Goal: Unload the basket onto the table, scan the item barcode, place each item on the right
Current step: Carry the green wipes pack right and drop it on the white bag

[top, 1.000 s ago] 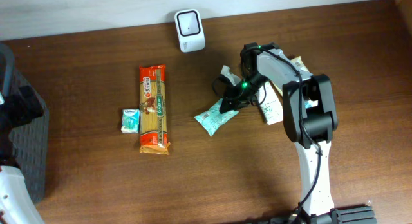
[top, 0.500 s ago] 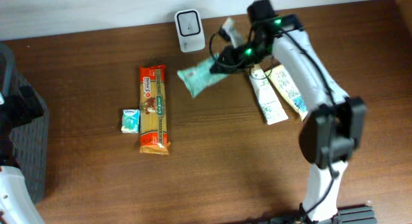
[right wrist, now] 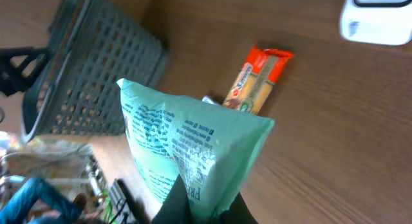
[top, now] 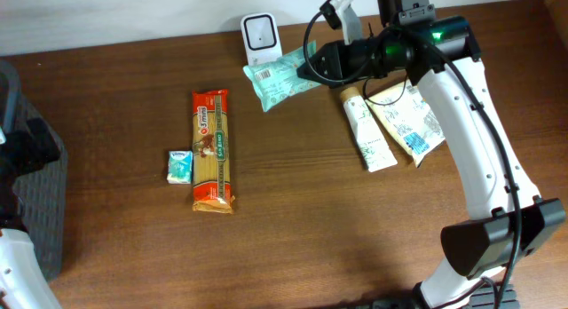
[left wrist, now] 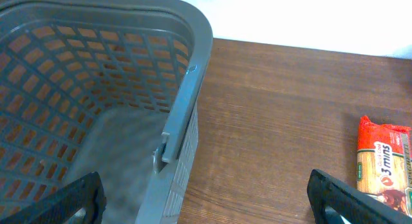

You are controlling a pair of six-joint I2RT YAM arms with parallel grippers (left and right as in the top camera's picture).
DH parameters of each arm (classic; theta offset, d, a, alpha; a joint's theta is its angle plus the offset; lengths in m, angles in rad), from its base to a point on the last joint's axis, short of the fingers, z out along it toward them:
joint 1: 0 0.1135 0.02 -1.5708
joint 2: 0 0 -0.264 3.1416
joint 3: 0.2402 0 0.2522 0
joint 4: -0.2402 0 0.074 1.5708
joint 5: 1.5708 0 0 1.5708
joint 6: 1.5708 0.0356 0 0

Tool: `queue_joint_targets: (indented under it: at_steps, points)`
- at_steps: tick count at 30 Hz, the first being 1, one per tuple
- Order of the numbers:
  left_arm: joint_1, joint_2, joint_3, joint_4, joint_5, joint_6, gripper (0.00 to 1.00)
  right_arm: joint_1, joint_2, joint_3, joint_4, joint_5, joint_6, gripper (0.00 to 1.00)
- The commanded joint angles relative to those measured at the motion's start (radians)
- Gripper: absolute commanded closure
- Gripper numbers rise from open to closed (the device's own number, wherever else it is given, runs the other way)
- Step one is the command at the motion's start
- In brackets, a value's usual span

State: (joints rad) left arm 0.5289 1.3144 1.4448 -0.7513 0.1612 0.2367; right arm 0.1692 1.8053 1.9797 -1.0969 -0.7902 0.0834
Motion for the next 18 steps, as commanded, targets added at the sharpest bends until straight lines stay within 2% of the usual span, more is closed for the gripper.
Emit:
queue_joint_targets:
  at_steps: [1,4,5,6,8,16,18]
  points:
    - [0.004,-0.007,0.013,0.005,0.003,0.012,0.01,0.043,-0.015,0.055,0.016,0.259,0.076,0.96]
    - [0.004,-0.007,0.013,0.005,0.003,0.012,0.01,0.14,0.029,0.1,0.109,0.768,0.051,0.96]
    - [0.004,-0.007,0.013,0.005,0.003,0.012,0.01,0.165,0.047,0.1,0.152,0.856,0.0,0.96]
    - [0.004,-0.007,0.013,0.005,0.003,0.012,0.01,0.225,0.113,0.1,0.283,1.048,-0.131,0.96]
    - [0.004,-0.007,0.013,0.005,0.003,0.012,0.01,0.304,0.259,0.1,0.5,1.266,-0.391,0.96]
    - [0.004,-0.007,0.013,0.005,0.003,0.012,0.01,0.348,0.559,0.1,1.043,1.484,-0.973,0.96]
    - [0.004,-0.007,0.013,0.005,0.003,0.012,0.01,0.348,0.6,0.1,1.114,1.495,-1.057,0.96]
